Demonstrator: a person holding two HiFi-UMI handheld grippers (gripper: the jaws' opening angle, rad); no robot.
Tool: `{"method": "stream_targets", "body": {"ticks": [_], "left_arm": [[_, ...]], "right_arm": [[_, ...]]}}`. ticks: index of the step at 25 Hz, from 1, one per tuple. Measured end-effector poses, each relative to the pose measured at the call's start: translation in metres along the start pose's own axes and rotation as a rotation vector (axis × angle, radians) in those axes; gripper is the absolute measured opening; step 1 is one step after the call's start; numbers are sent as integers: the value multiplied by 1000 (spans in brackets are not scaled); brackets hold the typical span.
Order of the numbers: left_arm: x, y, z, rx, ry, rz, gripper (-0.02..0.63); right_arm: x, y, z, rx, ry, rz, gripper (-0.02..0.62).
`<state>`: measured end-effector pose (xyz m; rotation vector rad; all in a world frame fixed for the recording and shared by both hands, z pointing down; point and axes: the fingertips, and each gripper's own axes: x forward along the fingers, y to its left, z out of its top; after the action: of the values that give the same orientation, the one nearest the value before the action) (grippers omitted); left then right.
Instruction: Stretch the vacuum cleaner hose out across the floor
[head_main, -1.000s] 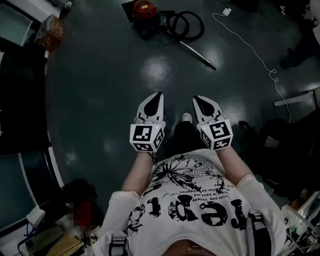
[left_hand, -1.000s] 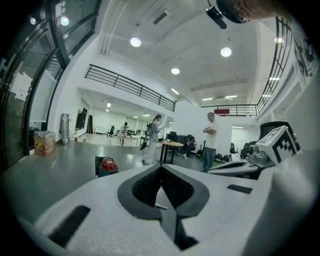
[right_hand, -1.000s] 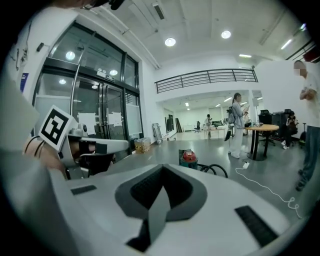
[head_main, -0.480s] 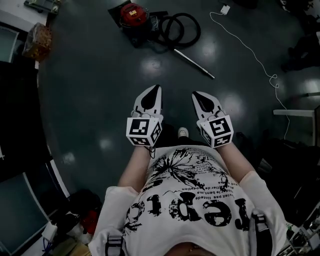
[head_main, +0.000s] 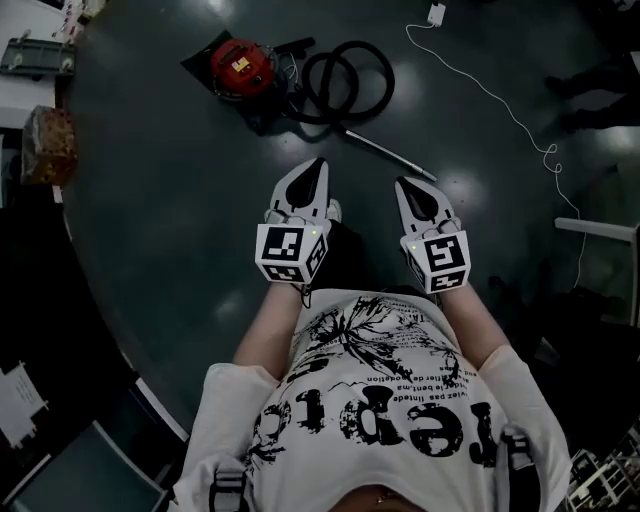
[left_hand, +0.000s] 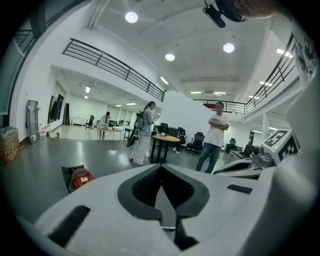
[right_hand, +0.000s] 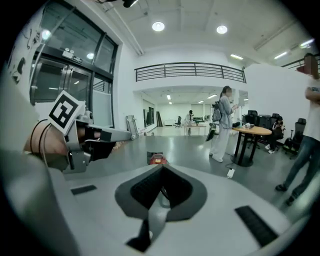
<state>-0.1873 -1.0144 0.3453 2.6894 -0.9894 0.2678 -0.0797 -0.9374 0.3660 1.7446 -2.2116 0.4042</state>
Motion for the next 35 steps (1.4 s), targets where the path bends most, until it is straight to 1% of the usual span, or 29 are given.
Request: {"method": "stream_targets", "body": {"ticks": [2,5,8,11,14,16,18,20,22,24,26,28,31,35], "left_arm": [[32,29,9,0,28,-37,5],[77,64,12,11,78,-95,5],[116,87,8,38,108,-161,5],[154,97,-10,77,129,-222,5],[191,101,-44,107,164,-239,5],[215,103,-81,94,192,-248,5],[239,103,-126,87,222,-260,5],[264,102,-176,115,248,-283,5],[291,100,-227,140,253,-318,5],[319,104,-277,120,243,-336,5],[349,109,-334,104,240,-341,5],[380,116,-395,115,252,-339,5],[417,126,-474,139,276,-363,5],[447,142,-549,205,291,-407,5]], "right_arm": [[39,-15,14,28,5,-25,2],[91,-35,20,61,27,-58,2],[133,-44,20,65,35,-56,2],[165,-56,11,40,33,-29,2],[190,-81,-22,54,53,-16,2],[207,-99,-56,96,70,-5,2],[228,-115,-101,131,93,24,2],[250,-130,-152,148,122,57,2],[273,-143,-208,167,152,87,2],[298,-157,-262,187,162,102,2],[324,-174,-315,197,151,101,2],[347,-191,-370,193,148,88,2],[376,-206,-454,152,184,81,2],[408,-220,-545,55,256,77,3]]}}
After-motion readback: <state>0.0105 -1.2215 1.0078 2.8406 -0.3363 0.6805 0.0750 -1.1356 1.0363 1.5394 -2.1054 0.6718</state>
